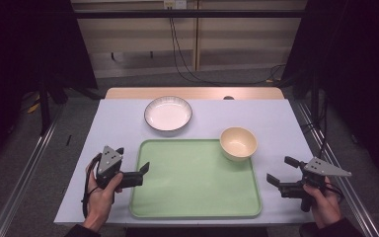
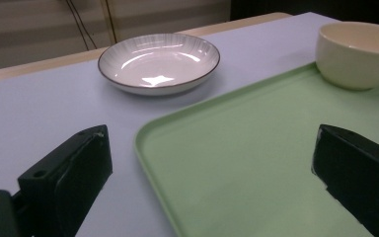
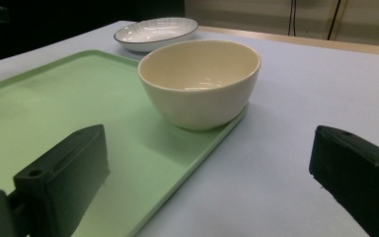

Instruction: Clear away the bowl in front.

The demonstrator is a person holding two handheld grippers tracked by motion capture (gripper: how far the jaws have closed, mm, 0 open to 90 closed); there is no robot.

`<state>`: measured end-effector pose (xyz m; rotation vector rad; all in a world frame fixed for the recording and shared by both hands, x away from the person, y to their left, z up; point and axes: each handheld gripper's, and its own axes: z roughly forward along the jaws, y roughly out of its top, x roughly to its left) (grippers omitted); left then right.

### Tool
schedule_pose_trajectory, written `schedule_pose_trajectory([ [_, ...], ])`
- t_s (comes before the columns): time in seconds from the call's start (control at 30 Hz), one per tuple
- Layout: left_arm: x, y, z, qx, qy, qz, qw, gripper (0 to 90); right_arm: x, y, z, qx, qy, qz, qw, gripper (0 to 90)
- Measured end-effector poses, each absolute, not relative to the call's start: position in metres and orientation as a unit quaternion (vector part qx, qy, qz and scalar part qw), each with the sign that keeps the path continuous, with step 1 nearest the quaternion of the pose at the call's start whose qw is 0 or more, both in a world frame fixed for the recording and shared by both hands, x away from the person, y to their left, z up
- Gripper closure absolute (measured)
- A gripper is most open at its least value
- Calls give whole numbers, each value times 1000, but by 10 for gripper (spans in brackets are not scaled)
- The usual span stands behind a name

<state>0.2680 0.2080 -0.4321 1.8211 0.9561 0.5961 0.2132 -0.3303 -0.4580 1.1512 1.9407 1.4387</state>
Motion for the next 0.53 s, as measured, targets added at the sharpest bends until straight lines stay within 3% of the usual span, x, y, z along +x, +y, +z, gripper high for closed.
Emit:
schedule_pose_trajectory([
  [0.53, 236, 234, -436, 714, 427, 254, 494, 19, 214, -331, -458, 420, 705, 521, 236, 11],
])
